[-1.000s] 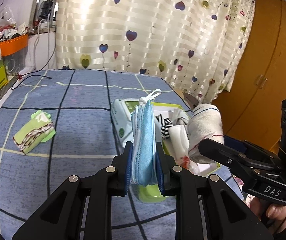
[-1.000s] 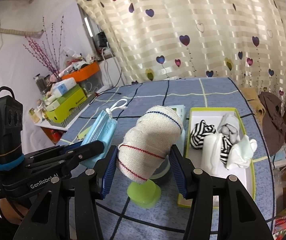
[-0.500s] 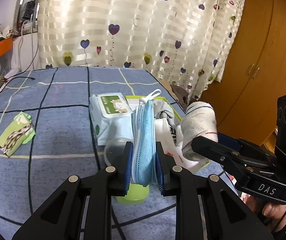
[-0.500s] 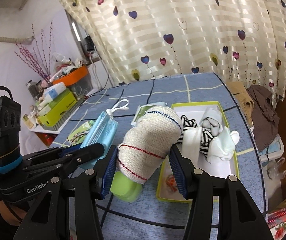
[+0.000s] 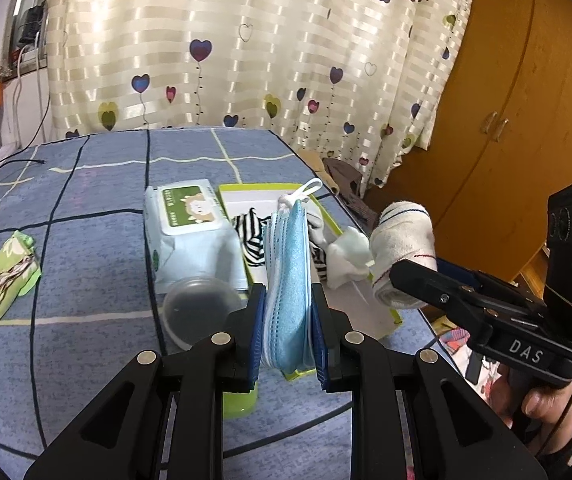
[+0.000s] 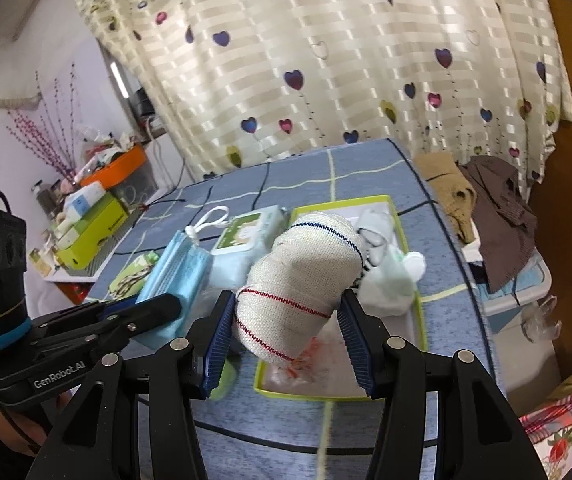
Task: Organize soft objects
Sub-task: 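Lower the mask and beige roll into the tray and open both tools, then withdraw both open tools from the tray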
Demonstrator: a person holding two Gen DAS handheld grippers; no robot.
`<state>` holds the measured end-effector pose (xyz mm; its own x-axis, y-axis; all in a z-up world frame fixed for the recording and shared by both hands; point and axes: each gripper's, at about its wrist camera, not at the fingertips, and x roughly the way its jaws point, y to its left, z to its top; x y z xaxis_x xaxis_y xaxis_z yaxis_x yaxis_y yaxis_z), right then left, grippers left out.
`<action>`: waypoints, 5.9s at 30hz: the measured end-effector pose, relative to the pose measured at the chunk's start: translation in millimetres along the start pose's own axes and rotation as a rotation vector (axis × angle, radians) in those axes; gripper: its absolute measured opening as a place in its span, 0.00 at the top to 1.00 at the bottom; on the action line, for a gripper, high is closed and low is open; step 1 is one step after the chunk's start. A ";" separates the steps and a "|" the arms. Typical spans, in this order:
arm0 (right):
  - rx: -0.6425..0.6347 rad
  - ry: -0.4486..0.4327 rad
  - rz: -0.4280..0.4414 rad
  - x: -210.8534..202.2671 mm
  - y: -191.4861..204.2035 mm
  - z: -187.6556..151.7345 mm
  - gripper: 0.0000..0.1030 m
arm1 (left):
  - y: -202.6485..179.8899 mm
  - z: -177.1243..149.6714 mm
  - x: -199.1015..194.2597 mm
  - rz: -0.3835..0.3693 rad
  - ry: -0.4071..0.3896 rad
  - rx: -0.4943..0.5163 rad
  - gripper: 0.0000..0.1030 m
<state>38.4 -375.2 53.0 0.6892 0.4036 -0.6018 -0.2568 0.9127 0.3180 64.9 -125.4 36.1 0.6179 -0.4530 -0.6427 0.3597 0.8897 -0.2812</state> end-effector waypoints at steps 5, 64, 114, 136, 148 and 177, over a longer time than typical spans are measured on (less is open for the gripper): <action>0.023 0.015 -0.018 2.1 -16.2 -5.1 0.50 | -7.9 -2.2 13.0 -0.015 0.034 0.008 0.79; -0.131 0.290 -0.073 92.2 -73.3 -1.3 0.45 | -26.4 -9.5 126.1 -0.070 0.276 -0.044 0.78; -0.156 0.295 -0.100 105.1 -29.4 -27.0 0.83 | 17.2 8.2 26.5 -0.034 0.042 -0.094 0.61; -0.156 0.109 -0.117 14.7 23.0 -16.1 0.53 | 45.9 -15.0 -25.6 -0.001 -0.038 -0.082 0.61; -0.194 0.066 -0.107 -3.2 48.9 -14.0 0.47 | 52.5 -19.3 -43.7 0.025 -0.068 -0.085 0.61; -0.231 0.096 -0.046 22.2 75.7 -7.6 0.46 | 93.0 -29.1 -37.3 0.065 -0.046 -0.144 0.61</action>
<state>29.1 -296.6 58.2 0.6392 0.3556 -0.6819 -0.3824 0.9163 0.1193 55.0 -24.0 13.2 0.6693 -0.3930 -0.6306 0.2159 0.9149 -0.3410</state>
